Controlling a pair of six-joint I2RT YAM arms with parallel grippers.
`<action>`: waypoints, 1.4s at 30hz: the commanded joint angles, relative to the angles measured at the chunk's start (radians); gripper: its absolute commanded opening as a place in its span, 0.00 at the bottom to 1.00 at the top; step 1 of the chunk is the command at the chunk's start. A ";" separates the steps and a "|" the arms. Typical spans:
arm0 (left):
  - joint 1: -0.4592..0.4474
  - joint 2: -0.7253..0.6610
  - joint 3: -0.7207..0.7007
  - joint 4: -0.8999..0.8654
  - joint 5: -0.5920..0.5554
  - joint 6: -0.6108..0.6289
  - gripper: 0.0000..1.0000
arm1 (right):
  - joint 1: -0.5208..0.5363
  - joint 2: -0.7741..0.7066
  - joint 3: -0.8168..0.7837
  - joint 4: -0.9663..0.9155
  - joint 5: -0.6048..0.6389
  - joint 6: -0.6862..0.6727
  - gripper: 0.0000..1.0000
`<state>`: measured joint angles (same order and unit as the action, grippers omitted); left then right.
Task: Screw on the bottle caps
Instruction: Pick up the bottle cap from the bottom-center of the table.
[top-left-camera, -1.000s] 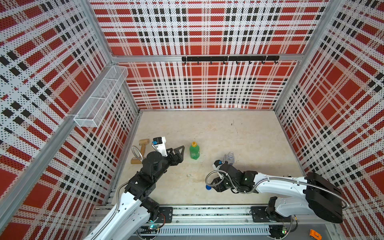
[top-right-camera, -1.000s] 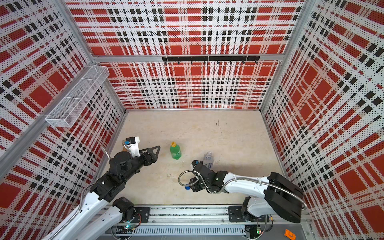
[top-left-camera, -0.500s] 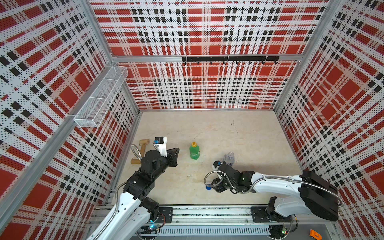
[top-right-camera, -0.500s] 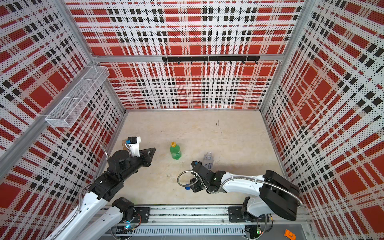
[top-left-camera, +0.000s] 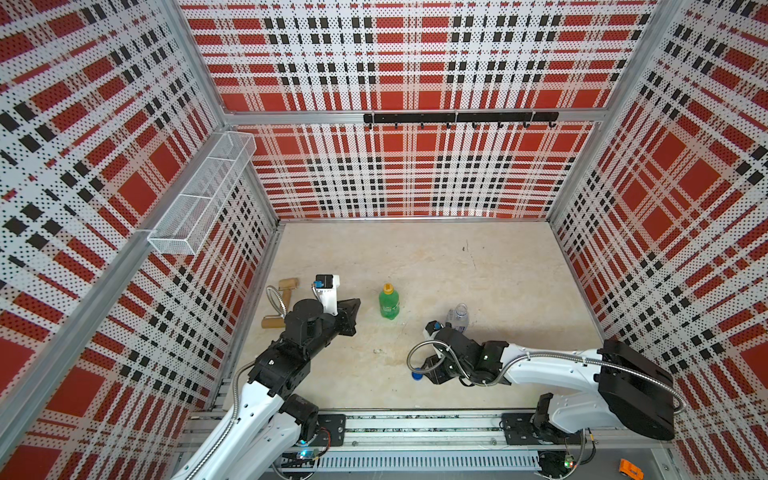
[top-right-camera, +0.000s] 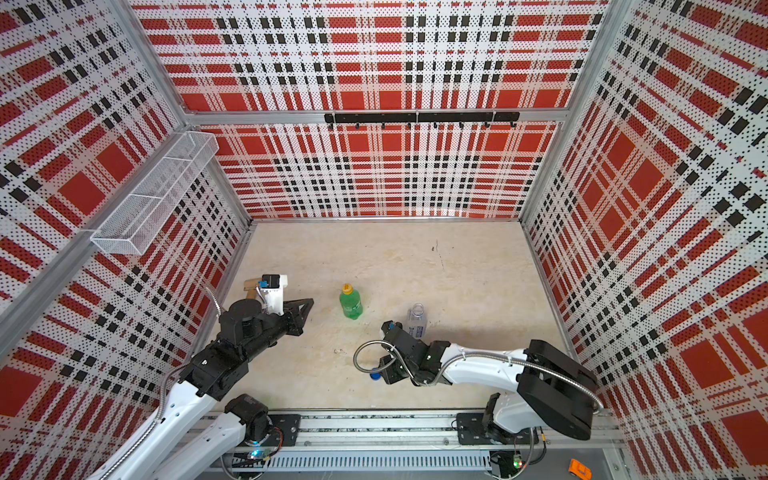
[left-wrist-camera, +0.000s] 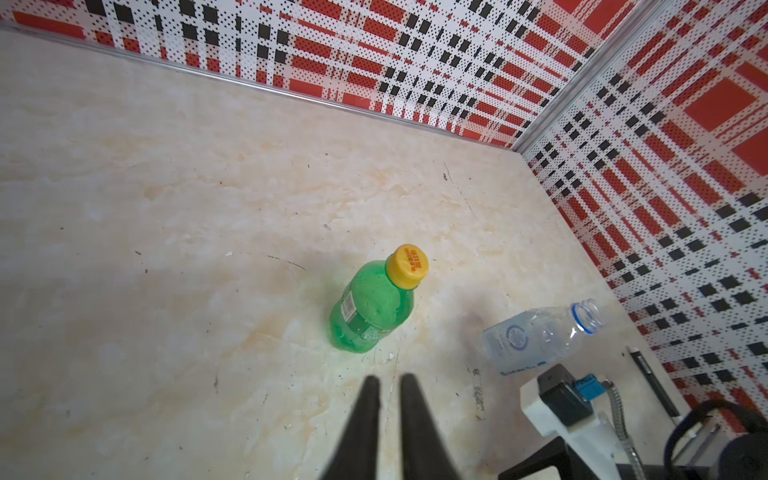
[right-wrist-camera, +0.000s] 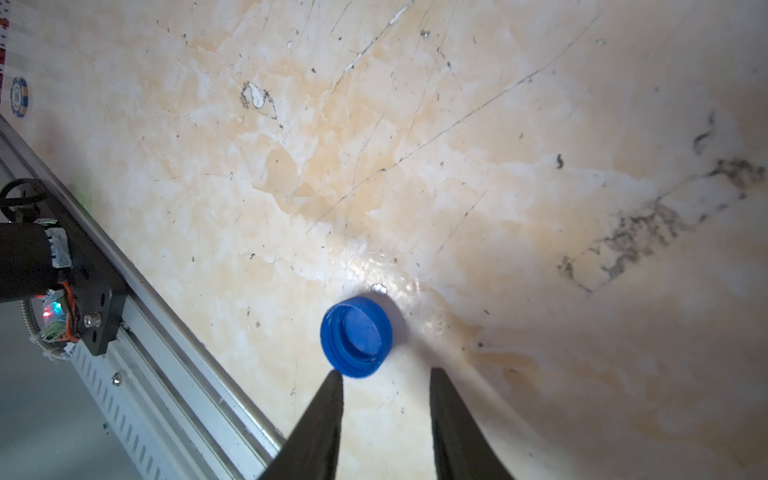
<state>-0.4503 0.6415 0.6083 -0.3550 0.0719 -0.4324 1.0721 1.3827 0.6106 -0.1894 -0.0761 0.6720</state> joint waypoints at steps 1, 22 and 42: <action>0.006 -0.003 0.037 -0.025 0.027 0.049 0.33 | 0.007 0.009 0.031 0.018 0.019 -0.015 0.38; 0.001 -0.002 0.021 -0.025 -0.003 0.068 0.74 | 0.043 0.090 0.086 -0.042 0.052 -0.023 0.34; -0.006 0.001 0.019 -0.024 0.001 0.073 0.84 | 0.045 0.136 0.072 -0.030 0.066 -0.020 0.09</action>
<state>-0.4522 0.6426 0.6121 -0.3862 0.0711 -0.3687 1.1114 1.5116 0.6788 -0.2493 -0.0238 0.6533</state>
